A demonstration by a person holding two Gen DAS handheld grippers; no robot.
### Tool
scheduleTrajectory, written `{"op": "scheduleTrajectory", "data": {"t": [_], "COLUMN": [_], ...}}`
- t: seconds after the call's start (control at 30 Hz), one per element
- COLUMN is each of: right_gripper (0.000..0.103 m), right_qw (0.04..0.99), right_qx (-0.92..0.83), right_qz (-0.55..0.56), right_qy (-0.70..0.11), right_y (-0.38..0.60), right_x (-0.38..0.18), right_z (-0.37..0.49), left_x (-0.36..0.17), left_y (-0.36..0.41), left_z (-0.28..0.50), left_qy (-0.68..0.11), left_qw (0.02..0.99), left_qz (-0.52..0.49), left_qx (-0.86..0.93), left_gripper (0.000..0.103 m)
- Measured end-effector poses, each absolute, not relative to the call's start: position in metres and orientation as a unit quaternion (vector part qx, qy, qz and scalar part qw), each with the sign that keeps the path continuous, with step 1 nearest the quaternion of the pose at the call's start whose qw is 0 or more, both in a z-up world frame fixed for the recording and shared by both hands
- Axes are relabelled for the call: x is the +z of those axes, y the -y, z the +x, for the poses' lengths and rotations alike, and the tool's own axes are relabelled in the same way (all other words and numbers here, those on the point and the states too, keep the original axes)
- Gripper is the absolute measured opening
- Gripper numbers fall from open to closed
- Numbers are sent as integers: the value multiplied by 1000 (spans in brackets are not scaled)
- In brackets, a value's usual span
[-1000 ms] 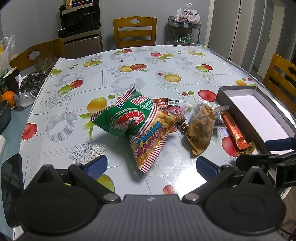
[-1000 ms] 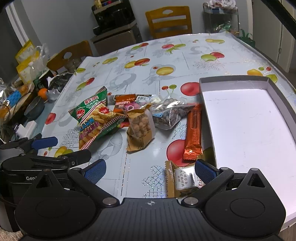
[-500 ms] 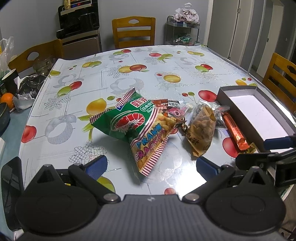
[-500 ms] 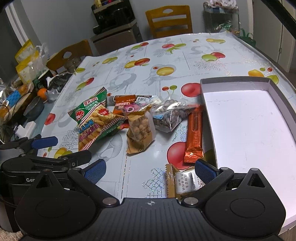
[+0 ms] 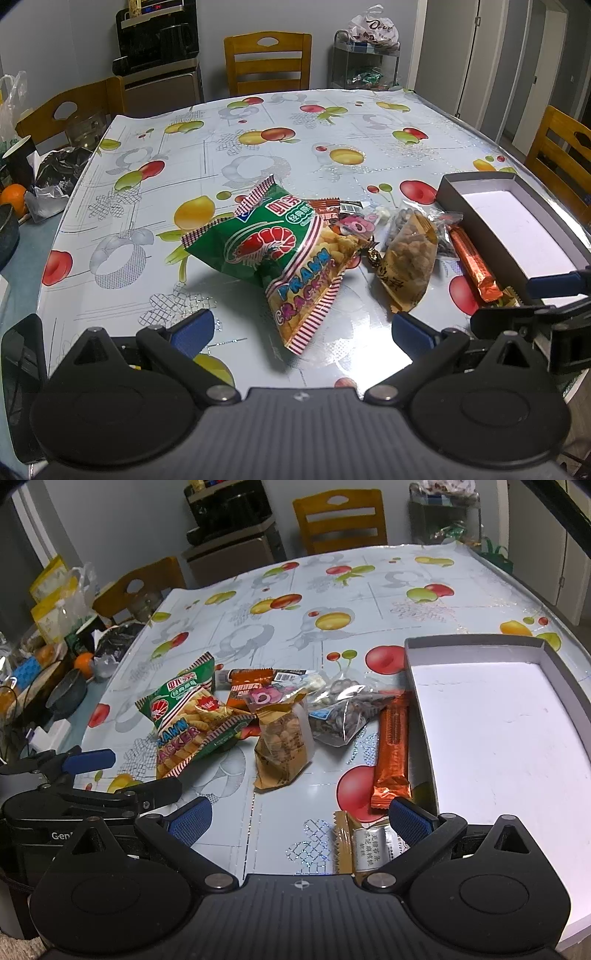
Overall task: Organize snacks
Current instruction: 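Move both tools toward the snack pile on the tablecloth, then grasp the green prawn cracker bag with the left tool while the right tool grasps the tan nut bag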
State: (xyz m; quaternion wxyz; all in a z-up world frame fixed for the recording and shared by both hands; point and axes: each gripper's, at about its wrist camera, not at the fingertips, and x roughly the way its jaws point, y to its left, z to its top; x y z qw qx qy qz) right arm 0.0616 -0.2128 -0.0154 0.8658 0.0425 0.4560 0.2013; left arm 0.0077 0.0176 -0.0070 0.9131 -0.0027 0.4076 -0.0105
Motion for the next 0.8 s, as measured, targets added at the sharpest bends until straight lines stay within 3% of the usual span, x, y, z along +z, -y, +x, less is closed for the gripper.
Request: {"op": "scheduleTrajectory", "data": {"t": [0.43,0.8], "right_gripper": [103,103], "right_qw": [866,895], "right_qx": [200,172], "right_qz": [39,11], "right_qy": [-456,-411], "right_y": [208,183], "right_x": [-19,-31], "right_z": [66,100], "left_x": [-9,-28], "left_y": [-32,-37], "left_z": [16,31], "left_qy": [-399,-375], "left_qw": [917,927], "left_qz": [-13,5], "left_qx": [-3,6], "left_gripper": [103,103]}}
